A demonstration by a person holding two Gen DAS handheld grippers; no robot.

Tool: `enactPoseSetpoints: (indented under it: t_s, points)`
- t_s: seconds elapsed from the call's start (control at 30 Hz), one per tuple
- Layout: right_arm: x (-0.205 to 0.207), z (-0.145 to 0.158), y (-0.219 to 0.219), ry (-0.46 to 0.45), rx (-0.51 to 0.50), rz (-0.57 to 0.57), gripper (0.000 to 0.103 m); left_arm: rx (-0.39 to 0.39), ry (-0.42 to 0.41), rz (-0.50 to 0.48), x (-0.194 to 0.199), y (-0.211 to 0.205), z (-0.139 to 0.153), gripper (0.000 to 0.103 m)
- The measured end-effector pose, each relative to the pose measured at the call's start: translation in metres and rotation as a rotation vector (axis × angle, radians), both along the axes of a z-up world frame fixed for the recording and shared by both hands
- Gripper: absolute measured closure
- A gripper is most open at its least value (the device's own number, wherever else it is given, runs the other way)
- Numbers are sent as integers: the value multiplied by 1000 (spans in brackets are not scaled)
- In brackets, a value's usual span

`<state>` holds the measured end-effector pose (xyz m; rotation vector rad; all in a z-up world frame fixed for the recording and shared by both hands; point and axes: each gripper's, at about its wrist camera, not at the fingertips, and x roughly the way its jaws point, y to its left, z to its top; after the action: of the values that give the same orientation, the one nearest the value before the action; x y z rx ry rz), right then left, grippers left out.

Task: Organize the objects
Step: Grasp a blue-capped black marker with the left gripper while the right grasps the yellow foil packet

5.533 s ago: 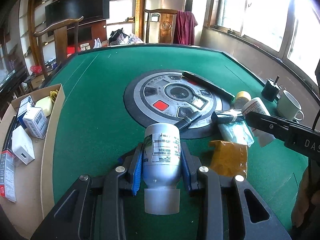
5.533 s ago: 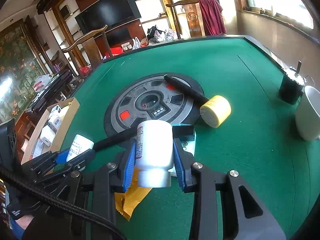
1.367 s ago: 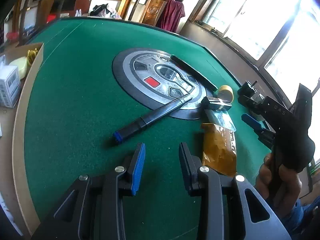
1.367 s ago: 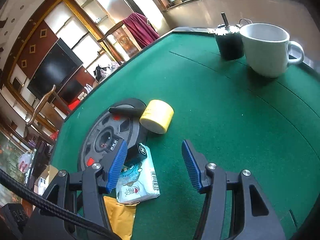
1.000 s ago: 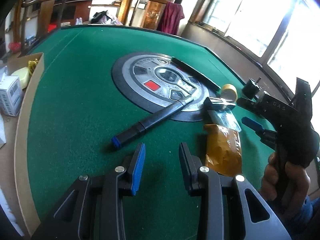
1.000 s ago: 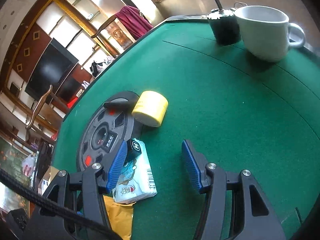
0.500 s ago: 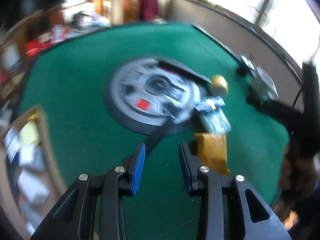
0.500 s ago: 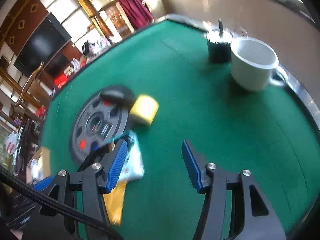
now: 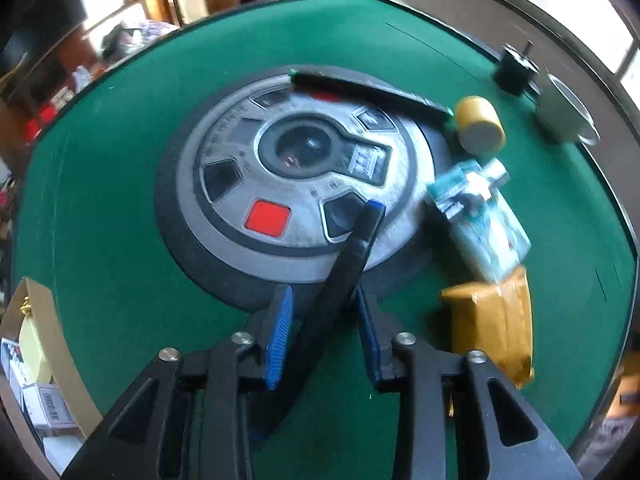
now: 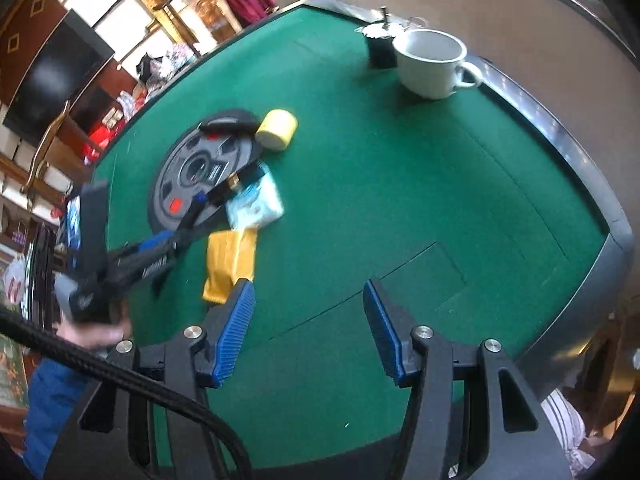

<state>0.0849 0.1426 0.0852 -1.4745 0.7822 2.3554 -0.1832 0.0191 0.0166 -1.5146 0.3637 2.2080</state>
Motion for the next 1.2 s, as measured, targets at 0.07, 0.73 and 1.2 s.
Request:
enactPoseSetpoints:
  t_s: [0.07,0.73,1.2]
  points:
    - [-11,-4,-9,-20,-15,39,48,9,-14,53,1,-7,0,91]
    - [-131,-80,-75,-266,82,203,45,-39,-55,334,95,-92,3,91]
    - [-116,-76,-64,-127,56,285,61,-25,-29,415,104,-96,6,91]
